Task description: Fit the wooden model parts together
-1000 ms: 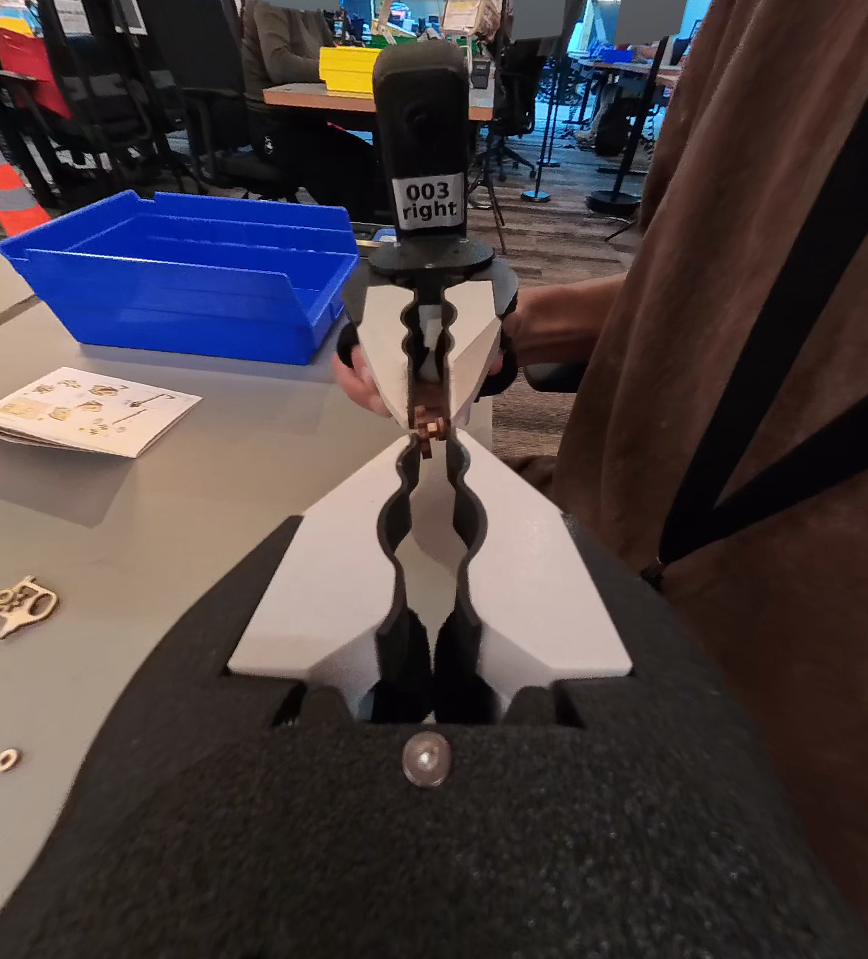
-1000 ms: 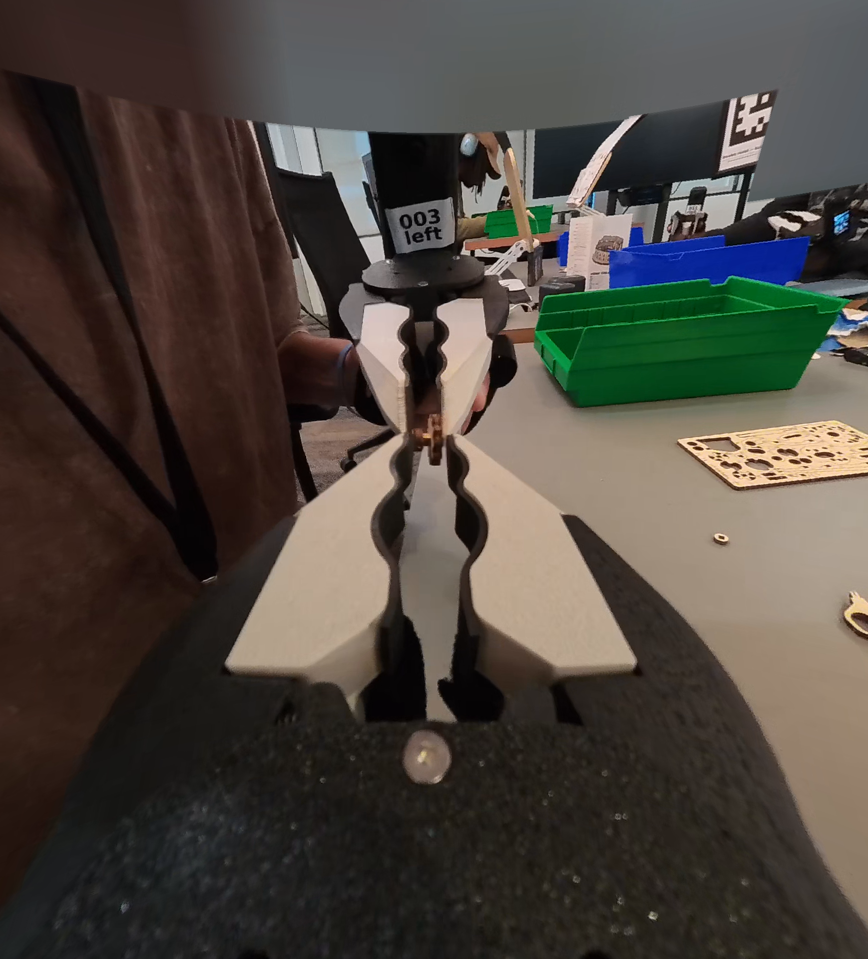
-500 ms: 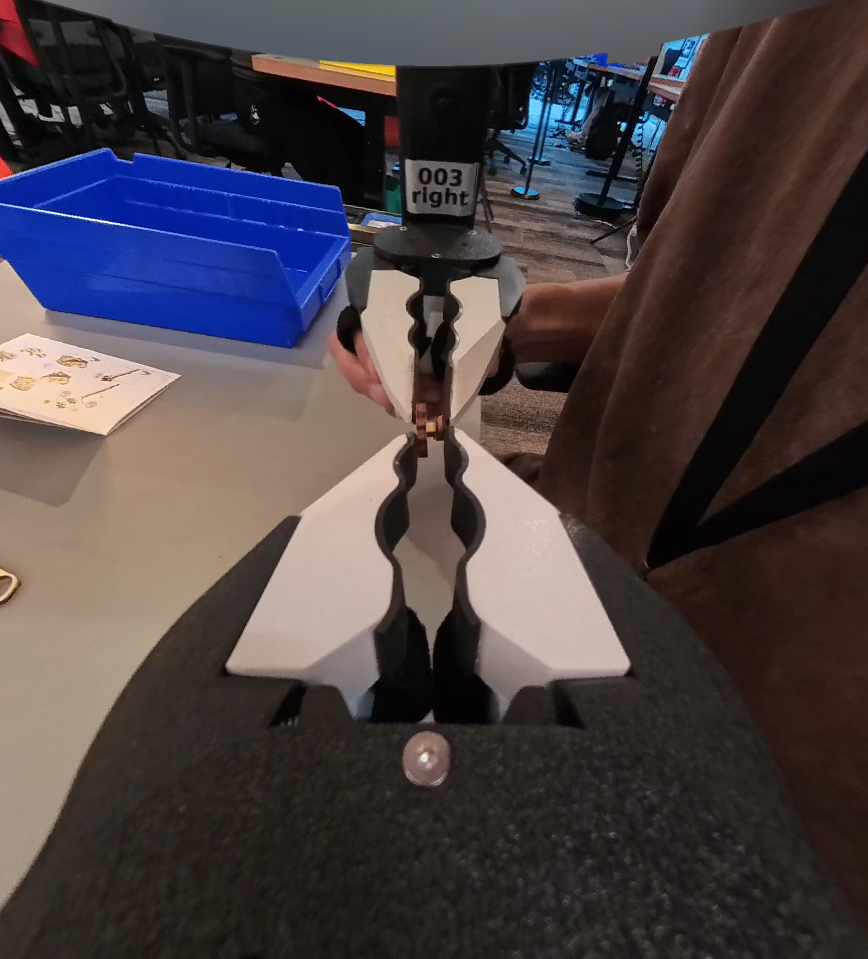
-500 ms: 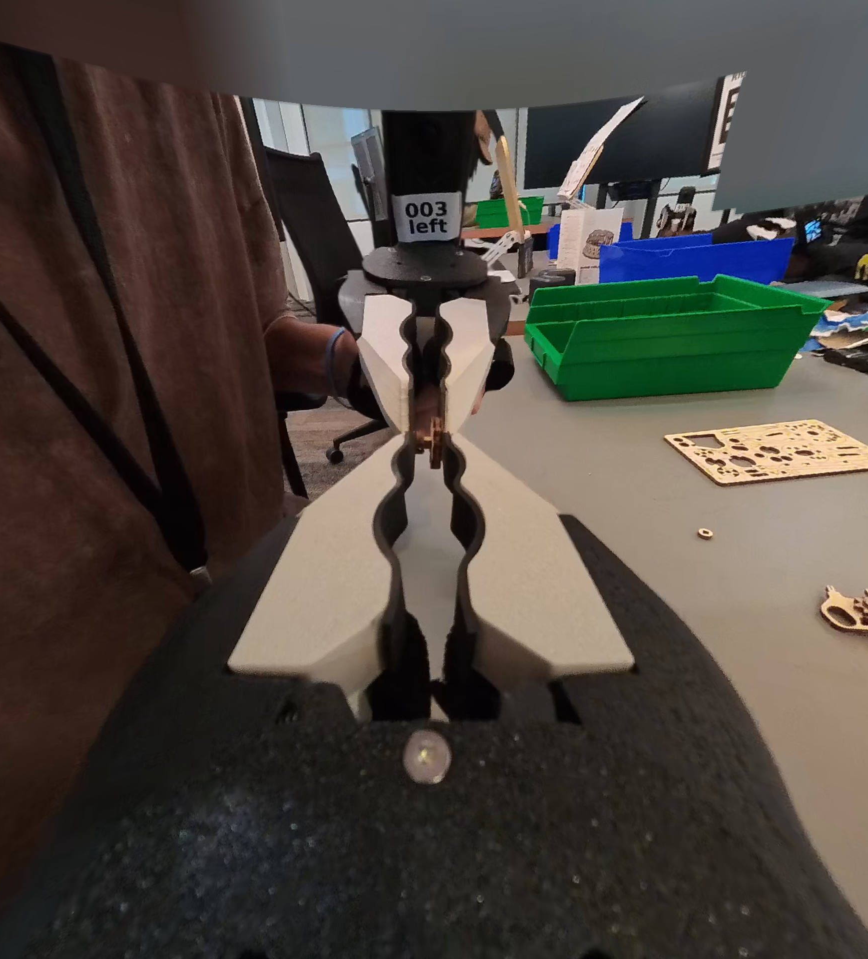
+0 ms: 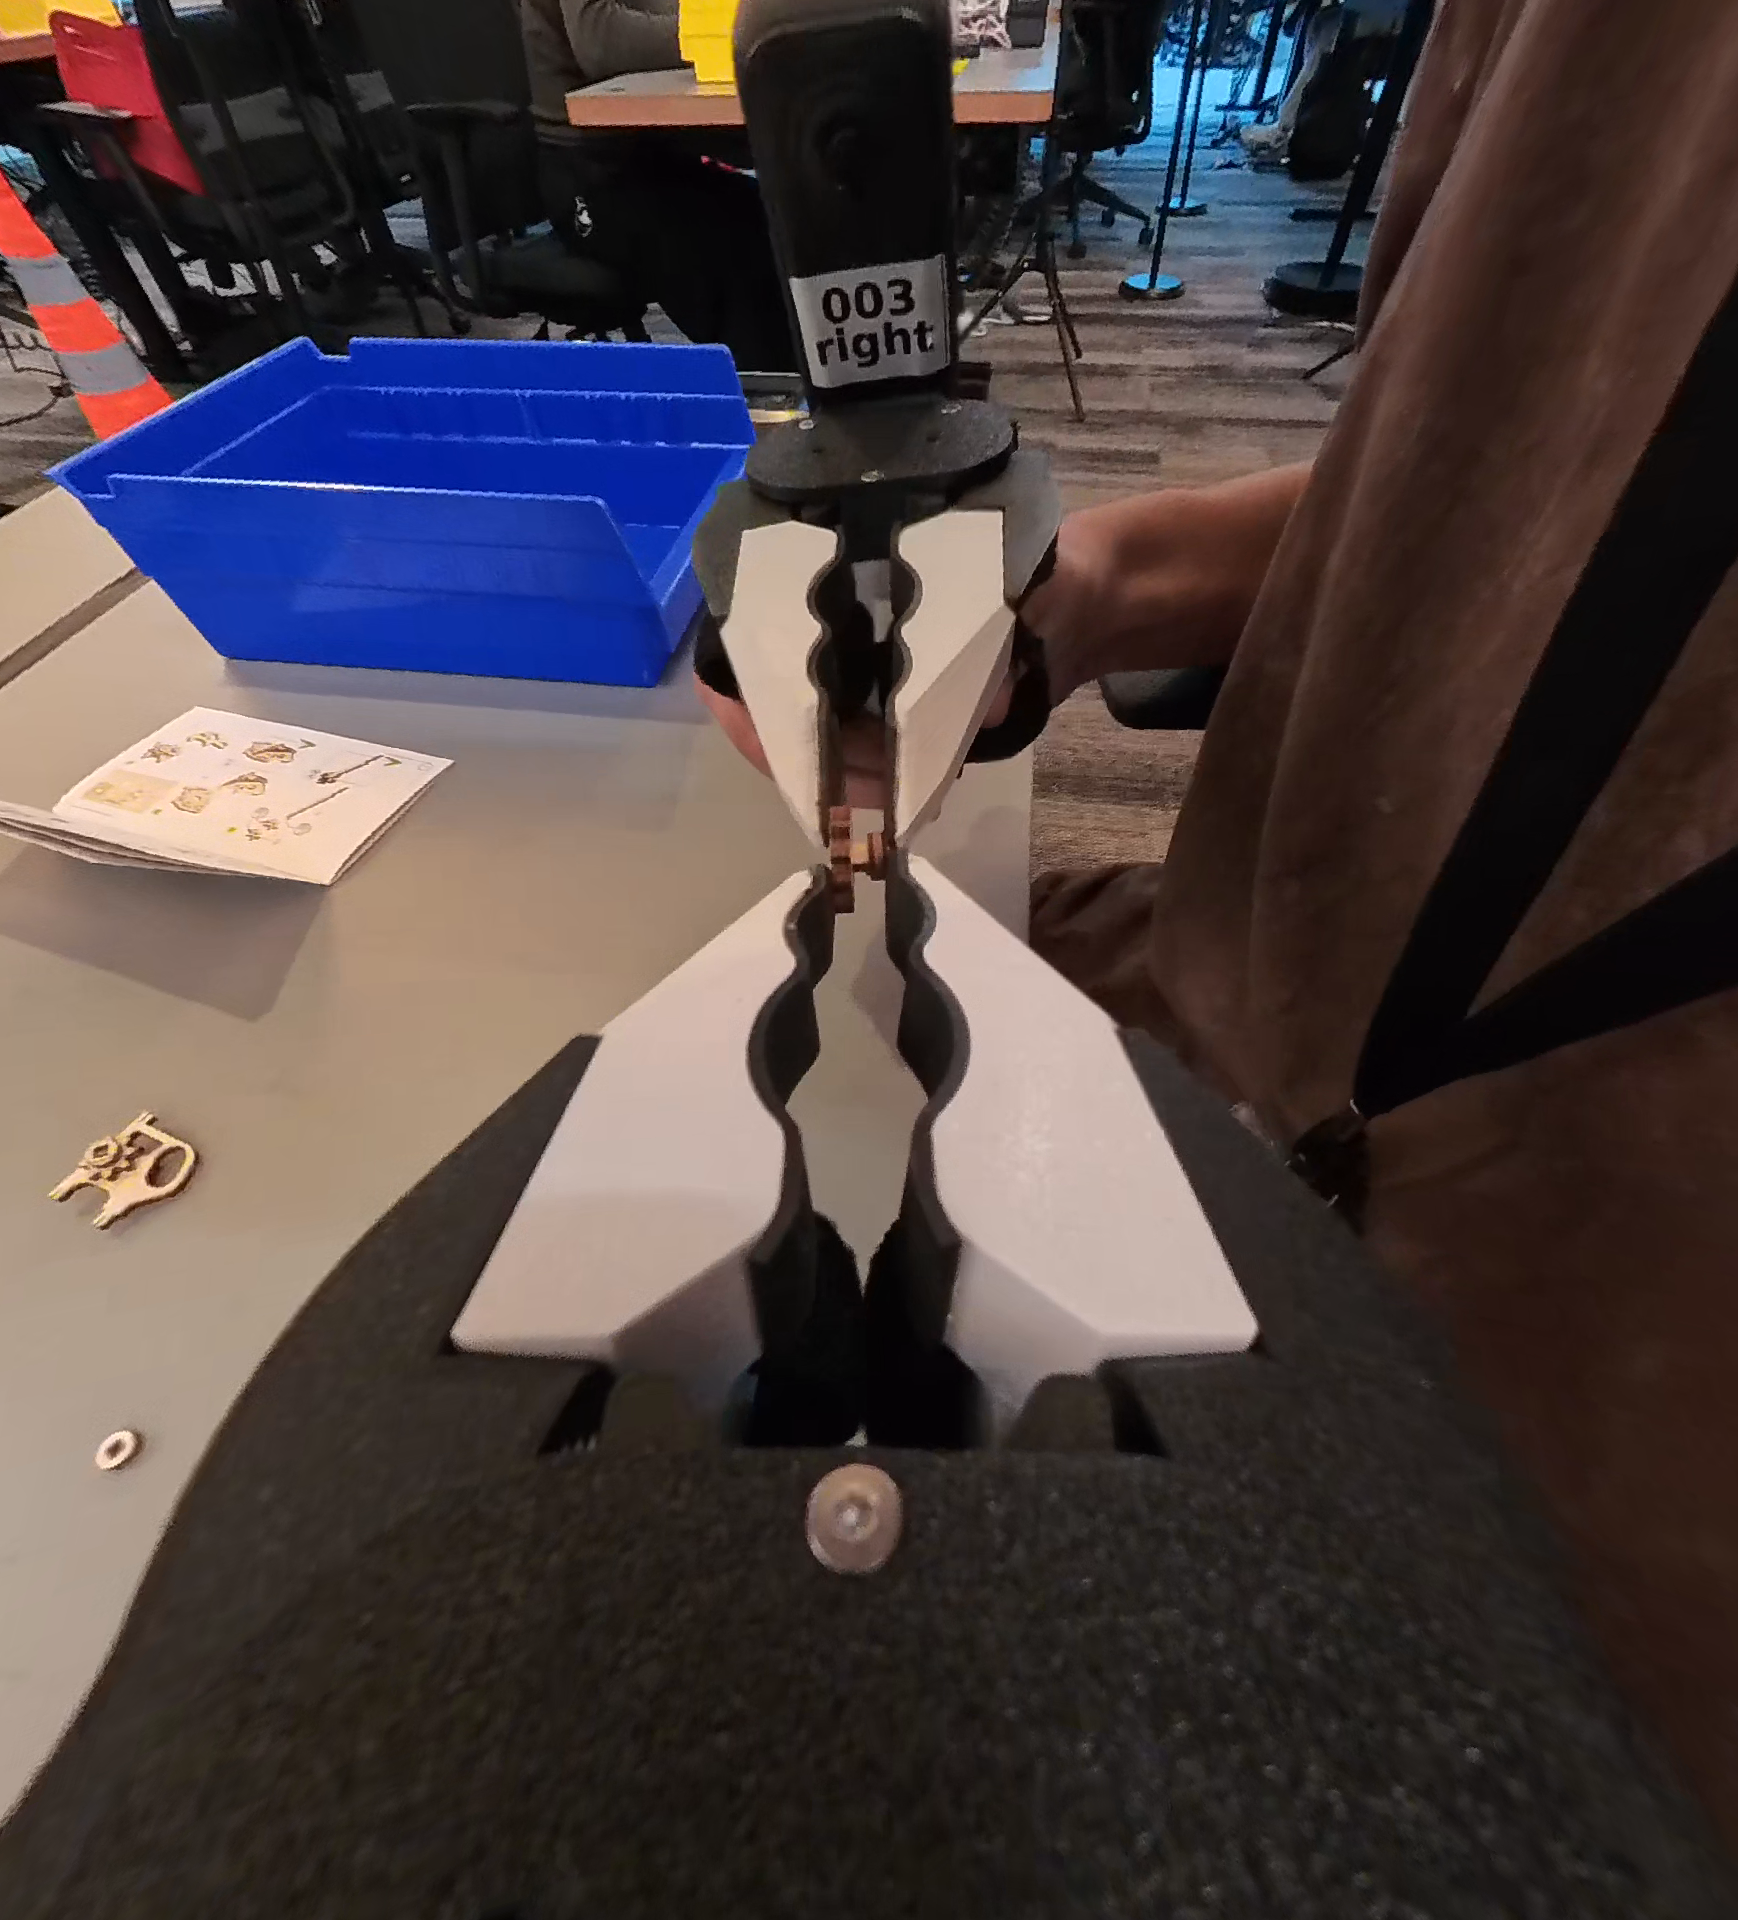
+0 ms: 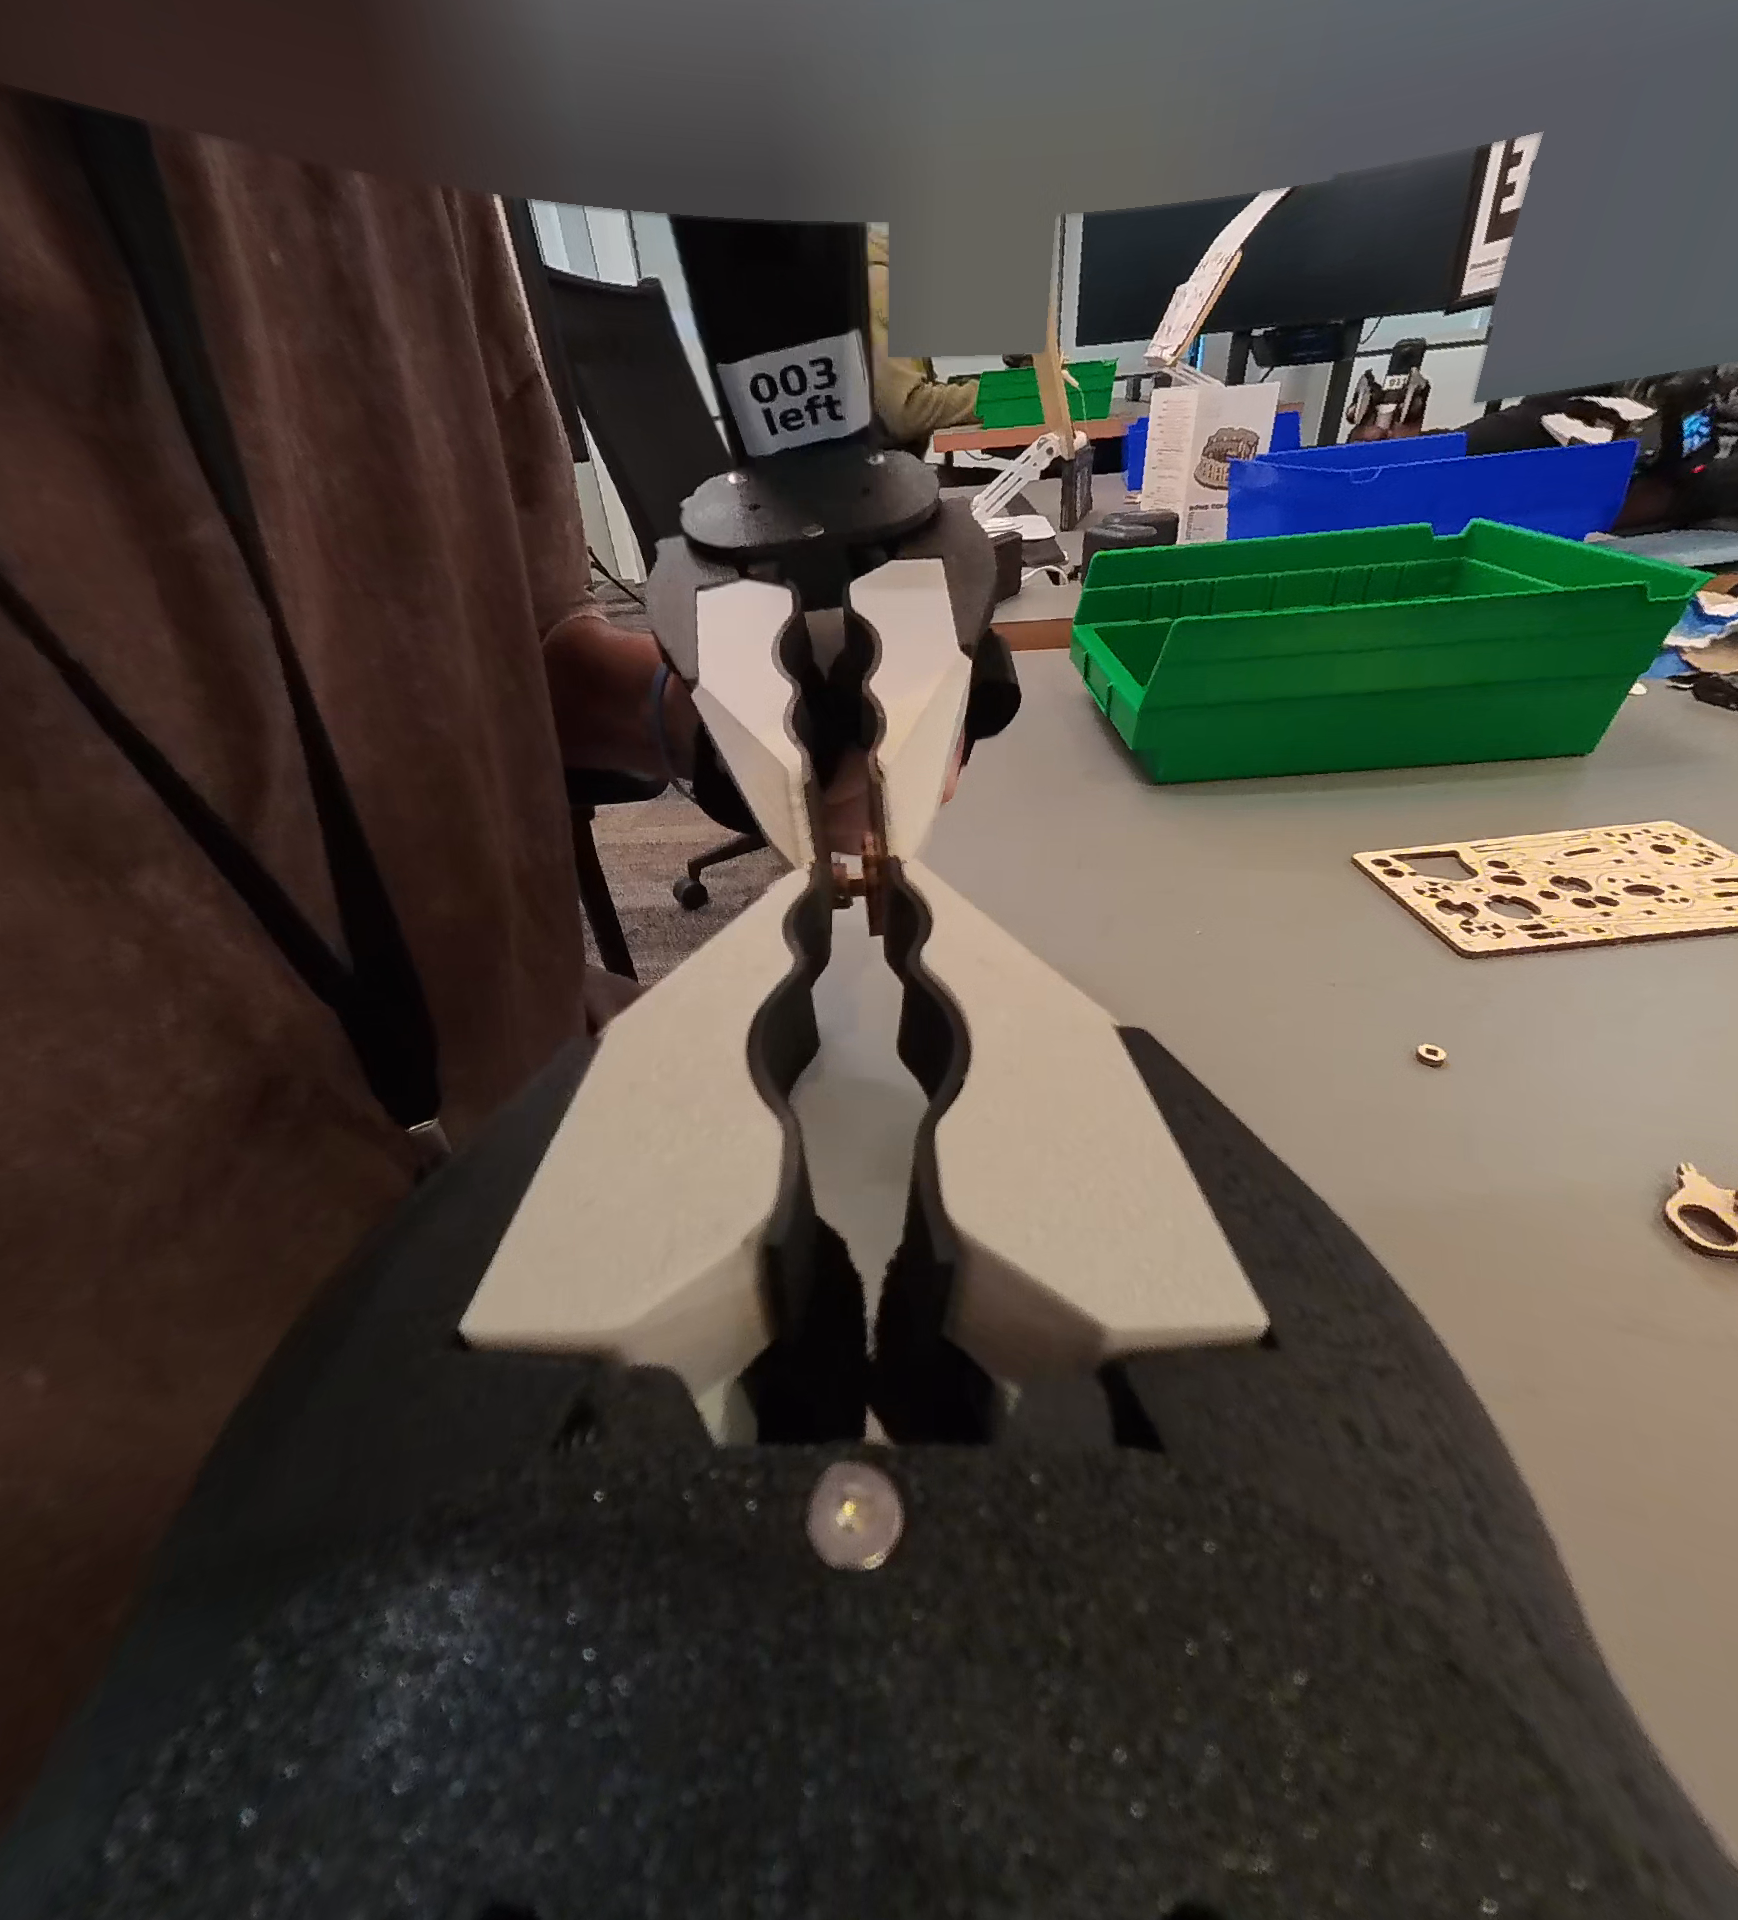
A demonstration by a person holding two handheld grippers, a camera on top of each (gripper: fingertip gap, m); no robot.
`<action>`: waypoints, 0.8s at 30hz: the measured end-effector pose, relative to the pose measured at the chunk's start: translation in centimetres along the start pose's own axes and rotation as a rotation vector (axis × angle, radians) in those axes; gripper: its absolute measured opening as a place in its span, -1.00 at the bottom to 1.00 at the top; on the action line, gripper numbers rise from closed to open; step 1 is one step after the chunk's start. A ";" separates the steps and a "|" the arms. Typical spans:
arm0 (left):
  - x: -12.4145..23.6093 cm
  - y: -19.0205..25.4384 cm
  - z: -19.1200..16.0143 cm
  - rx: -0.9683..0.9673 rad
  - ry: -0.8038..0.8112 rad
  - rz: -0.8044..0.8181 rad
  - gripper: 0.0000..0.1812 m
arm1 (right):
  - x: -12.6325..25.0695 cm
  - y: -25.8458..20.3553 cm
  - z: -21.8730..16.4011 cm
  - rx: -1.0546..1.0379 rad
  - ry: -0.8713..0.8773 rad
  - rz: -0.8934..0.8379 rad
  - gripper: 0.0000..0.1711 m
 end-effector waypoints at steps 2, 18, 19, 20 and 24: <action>0.0 0.0 0.0 -0.006 -0.004 0.007 -0.91 | 0.0 0.0 0.0 0.002 0.001 0.000 -0.89; -0.1 0.0 0.2 0.003 -0.014 0.028 -0.91 | 0.2 0.1 0.1 -0.010 -0.003 0.001 -0.89; -0.1 -0.1 0.2 0.005 -0.014 0.031 -0.91 | 0.2 0.1 0.1 -0.013 -0.002 -0.003 -0.89; -0.1 -0.1 0.3 0.012 -0.011 0.029 -0.91 | 0.2 0.1 0.2 -0.013 0.002 0.000 -0.89; -0.1 -0.1 0.2 0.016 -0.021 0.035 -0.91 | 0.2 0.2 0.1 -0.016 -0.004 -0.003 -0.89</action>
Point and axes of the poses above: each gripper's, where its closed fingertips meet, x back along the fingers, z out of its top, y = z × x across the jaws, the point moved 4 cm from there along x, back along the fingers, and after that the axes turned 1 degree about y, right-handed, at the moved point
